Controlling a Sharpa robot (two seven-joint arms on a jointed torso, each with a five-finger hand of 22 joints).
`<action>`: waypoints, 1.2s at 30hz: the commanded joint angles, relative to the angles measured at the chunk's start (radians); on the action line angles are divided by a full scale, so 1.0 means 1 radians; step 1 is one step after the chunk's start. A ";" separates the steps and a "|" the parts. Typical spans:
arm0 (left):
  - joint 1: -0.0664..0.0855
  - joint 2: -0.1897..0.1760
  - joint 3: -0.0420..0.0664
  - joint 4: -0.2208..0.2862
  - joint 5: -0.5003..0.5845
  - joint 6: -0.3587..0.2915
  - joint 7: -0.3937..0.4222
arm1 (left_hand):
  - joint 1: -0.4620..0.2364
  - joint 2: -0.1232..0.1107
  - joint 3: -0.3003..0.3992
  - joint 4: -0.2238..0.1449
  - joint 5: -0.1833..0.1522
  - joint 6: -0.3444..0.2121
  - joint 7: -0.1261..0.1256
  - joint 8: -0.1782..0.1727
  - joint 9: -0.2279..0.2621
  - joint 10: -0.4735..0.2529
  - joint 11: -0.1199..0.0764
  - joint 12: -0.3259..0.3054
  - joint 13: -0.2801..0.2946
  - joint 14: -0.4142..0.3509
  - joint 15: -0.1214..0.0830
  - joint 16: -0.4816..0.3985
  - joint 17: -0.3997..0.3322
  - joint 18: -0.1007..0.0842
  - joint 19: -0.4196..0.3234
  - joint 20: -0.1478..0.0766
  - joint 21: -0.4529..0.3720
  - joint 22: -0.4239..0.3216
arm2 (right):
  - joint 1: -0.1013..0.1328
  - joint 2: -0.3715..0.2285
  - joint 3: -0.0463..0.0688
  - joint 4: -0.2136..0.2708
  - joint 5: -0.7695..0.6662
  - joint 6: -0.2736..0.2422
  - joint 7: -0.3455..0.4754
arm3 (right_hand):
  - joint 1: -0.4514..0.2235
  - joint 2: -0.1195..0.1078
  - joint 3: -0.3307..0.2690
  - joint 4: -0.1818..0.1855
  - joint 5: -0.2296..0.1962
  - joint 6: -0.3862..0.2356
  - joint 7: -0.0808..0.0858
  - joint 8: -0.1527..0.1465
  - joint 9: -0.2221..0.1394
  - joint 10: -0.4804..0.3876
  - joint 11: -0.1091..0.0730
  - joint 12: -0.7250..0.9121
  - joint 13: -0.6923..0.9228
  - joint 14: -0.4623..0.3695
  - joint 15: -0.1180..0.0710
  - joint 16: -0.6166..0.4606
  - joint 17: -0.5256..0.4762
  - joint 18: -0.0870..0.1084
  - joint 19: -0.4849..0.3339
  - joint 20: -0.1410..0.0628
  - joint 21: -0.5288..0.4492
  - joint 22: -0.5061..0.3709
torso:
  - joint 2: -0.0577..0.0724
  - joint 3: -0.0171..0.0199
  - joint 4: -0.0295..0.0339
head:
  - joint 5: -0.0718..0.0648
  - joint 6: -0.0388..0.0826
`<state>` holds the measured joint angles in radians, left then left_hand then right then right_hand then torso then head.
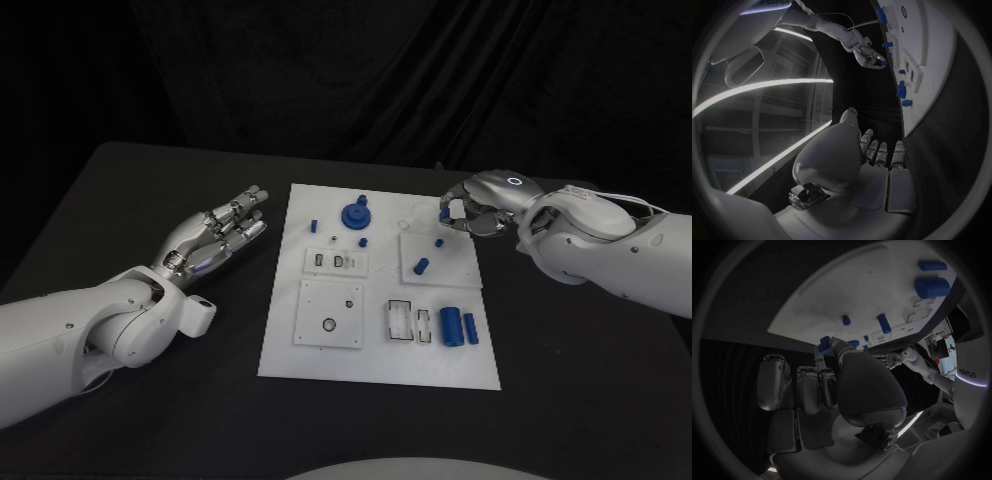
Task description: Assemble the parts on the task board
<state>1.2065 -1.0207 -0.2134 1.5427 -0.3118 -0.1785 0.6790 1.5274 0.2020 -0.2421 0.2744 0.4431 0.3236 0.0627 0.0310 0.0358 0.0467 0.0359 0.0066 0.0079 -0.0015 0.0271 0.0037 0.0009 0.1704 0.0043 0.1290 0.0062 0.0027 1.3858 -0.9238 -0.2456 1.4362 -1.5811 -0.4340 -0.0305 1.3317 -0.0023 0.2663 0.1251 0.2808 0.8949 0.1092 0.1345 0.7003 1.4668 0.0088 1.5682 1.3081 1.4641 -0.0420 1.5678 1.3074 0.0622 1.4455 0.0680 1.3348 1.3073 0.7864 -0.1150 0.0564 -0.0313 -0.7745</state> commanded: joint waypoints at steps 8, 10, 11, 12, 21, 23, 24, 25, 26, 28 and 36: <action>0.000 0.007 0.001 0.002 0.002 0.011 0.197 | 0.013 0.001 0.004 -0.001 0.002 0.002 0.009 0.006 0.001 -0.001 0.007 0.003 0.002 0.001 0.006 -0.004 -0.001 0.005 0.001 0.009 -0.002 0.001 | 0.025 0.064 0.001 0.151 -0.036 -0.020 -0.048 | 0.005 -0.006 -0.005 -0.022 0.002 0.052 -0.018 -0.002 -0.010 0.104 0.006 0.003 0.263 0.107 0.000 0.003 0.263 -0.009 0.002 0.000 -0.002 0.193 | -0.001 -0.0023 -0.0020 | -0.010 -0.004; 0.000 0.008 0.001 0.002 0.002 0.011 0.196 | 0.013 0.001 0.004 -0.001 0.002 0.002 0.009 0.006 0.001 -0.001 0.007 0.003 0.002 0.001 0.006 -0.004 -0.001 0.005 0.001 0.009 -0.002 0.001 | 0.020 0.086 0.001 0.158 -0.052 -0.005 -0.062 | 0.005 -0.009 -0.006 -0.028 0.002 0.069 -0.019 0.000 -0.012 0.104 0.009 0.003 0.263 0.107 0.002 0.003 0.263 -0.009 0.003 0.001 -0.002 0.193 | -0.001 -0.0026 -0.0014 | -0.011 -0.003; 0.000 0.009 0.001 0.002 0.002 0.011 0.196 | 0.013 0.001 0.004 -0.001 0.002 0.002 0.009 0.006 0.001 -0.001 0.007 0.003 0.002 0.001 0.006 -0.004 -0.001 0.005 0.001 0.009 -0.002 0.001 | 0.015 0.100 0.001 0.159 -0.063 0.003 -0.071 | 0.004 -0.011 -0.007 -0.028 0.002 0.071 -0.019 0.000 -0.013 0.104 0.009 0.003 0.263 0.107 0.002 0.003 0.263 -0.009 0.003 0.001 -0.002 0.193 | -0.001 -0.0023 -0.0012 | -0.010 -0.002; 0.000 0.009 0.001 0.003 0.002 0.011 0.195 | 0.013 0.001 0.004 -0.001 0.002 0.002 0.009 0.006 0.001 -0.001 0.007 0.003 0.002 0.001 0.006 -0.004 -0.001 0.005 0.001 0.009 -0.002 0.001 | 0.011 0.113 0.001 0.159 -0.074 0.012 -0.081 | 0.003 -0.011 -0.008 -0.028 0.002 0.072 -0.019 -0.001 -0.013 0.104 0.010 0.003 0.263 0.107 0.002 0.003 0.263 -0.009 0.003 0.002 -0.003 0.192 | -0.001 -0.0020 -0.0012 | -0.010 -0.002; 0.000 0.010 0.001 0.003 0.002 0.011 0.194 | 0.013 0.001 0.004 -0.001 0.002 0.002 0.009 0.006 0.001 -0.001 0.007 0.003 0.002 0.001 0.006 -0.004 -0.001 0.005 0.001 0.009 -0.002 0.001 | -0.027 0.189 0.001 0.128 -0.137 0.068 -0.144 | -0.007 -0.022 -0.014 -0.032 0.001 0.078 -0.015 -0.009 -0.023 0.104 0.015 0.003 0.263 0.107 0.006 0.003 0.263 -0.008 0.002 0.004 -0.005 0.192 | 0.000 -0.0002 -0.0015 | -0.009 -0.003; 0.000 0.012 0.001 0.002 0.002 0.011 0.194 | 0.013 0.001 0.004 -0.001 0.002 0.003 0.010 0.006 0.001 -0.001 0.008 0.003 0.002 0.001 0.006 -0.004 -0.001 0.005 0.001 0.010 -0.002 0.001 | -0.033 0.199 0.001 0.120 -0.145 0.077 -0.152 | -0.009 -0.023 -0.015 -0.032 0.002 0.079 -0.014 -0.011 -0.024 0.104 0.015 0.003 0.263 0.107 0.007 0.003 0.263 -0.008 0.002 0.005 -0.006 0.191 | -0.001 -0.0004 0.0002 | -0.011 -0.007; 0.000 0.012 0.001 0.001 0.002 0.012 0.194 | 0.013 0.001 0.004 -0.001 0.002 0.003 0.010 0.006 0.001 -0.001 0.008 0.003 0.002 0.001 0.006 -0.004 -0.001 0.005 0.001 0.010 -0.002 0.001 | -0.035 0.203 0.002 0.117 -0.147 0.080 -0.154 | -0.009 -0.023 -0.015 -0.032 0.002 0.079 -0.014 -0.011 -0.024 0.104 0.015 0.003 0.263 0.107 0.007 0.003 0.263 -0.008 0.002 0.005 -0.006 0.191 | -0.001 -0.0003 0.0007 | -0.012 -0.008; 0.000 0.013 0.001 0.000 0.002 0.012 0.194 | 0.013 0.001 0.004 -0.001 0.002 0.003 0.010 0.006 0.001 -0.001 0.008 0.003 0.002 0.001 0.006 -0.004 -0.001 0.005 0.001 0.010 -0.002 0.001 | -0.037 0.208 0.002 0.114 -0.149 0.084 -0.156 | -0.009 -0.023 -0.015 -0.032 0.002 0.079 -0.014 -0.011 -0.024 0.104 0.015 0.003 0.263 0.107 0.007 0.003 0.263 -0.008 0.002 0.005 -0.006 0.191 | -0.002 -0.0008 0.0017 | -0.014 -0.009; 0.000 0.014 0.001 -0.001 0.002 0.012 0.194 | 0.013 0.001 0.004 -0.001 0.002 0.003 0.010 0.006 0.001 -0.001 0.008 0.003 0.002 0.001 0.006 -0.004 -0.001 0.005 0.001 0.010 -0.002 0.001 | -0.039 0.213 0.002 0.111 -0.151 0.087 -0.157 | -0.011 -0.024 -0.016 -0.032 0.002 0.079 -0.014 -0.013 -0.026 0.104 0.016 0.003 0.263 0.107 0.007 0.003 0.263 -0.008 0.002 0.005 -0.007 0.191 | -0.001 -0.0007 0.0018 | -0.014 -0.009; 0.000 0.017 0.001 -0.002 0.002 0.013 0.194 | 0.013 0.001 0.004 -0.001 0.002 0.003 0.010 0.006 0.001 -0.001 0.008 0.003 0.002 0.001 0.006 -0.004 -0.001 0.005 0.001 0.010 -0.002 0.001 | -0.043 0.221 0.002 0.106 -0.154 0.094 -0.159 | -0.011 -0.024 -0.016 -0.032 0.002 0.079 -0.014 -0.013 -0.026 0.104 0.016 0.003 0.263 0.107 0.007 0.003 0.263 -0.008 0.002 0.005 -0.007 0.191 | -0.001 0.0000 0.0013 | -0.015 -0.009; 0.000 0.021 0.001 -0.005 0.002 0.015 0.194 | 0.014 0.001 0.004 -0.001 0.002 0.003 0.010 0.006 0.001 -0.001 0.008 0.003 0.002 0.001 0.007 -0.004 -0.001 0.005 0.001 0.010 -0.002 0.001 | -0.050 0.238 0.002 0.096 -0.157 0.102 -0.159 | -0.011 -0.024 -0.016 -0.032 0.002 0.079 -0.014 -0.013 -0.026 0.104 0.016 0.003 0.263 0.107 0.007 0.003 0.263 -0.007 0.002 0.005 -0.008 0.191 | 0.001 0.0004 -0.0003 | -0.015 -0.010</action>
<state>1.2065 -1.0013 -0.2133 1.5364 -0.3118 -0.1755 0.6791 1.5313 0.2059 -0.2422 0.2745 0.4431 0.3272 0.0663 0.0310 0.0356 0.0466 0.0359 0.0066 0.0085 -0.0014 0.0270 0.0037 0.0016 0.1703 0.0079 0.1327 0.0061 0.0027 1.3395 -0.6865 -0.2446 1.5338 -1.7170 -0.3518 -0.1606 1.3238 -0.0192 0.2523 0.0977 0.2807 0.9310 0.1299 0.1227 0.6727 1.4666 0.0164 1.5682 1.3077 1.4641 -0.0419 1.5679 1.3073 0.0623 1.4455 0.0680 1.3308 1.3078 0.7862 -0.1148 0.0569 -0.0470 -0.7838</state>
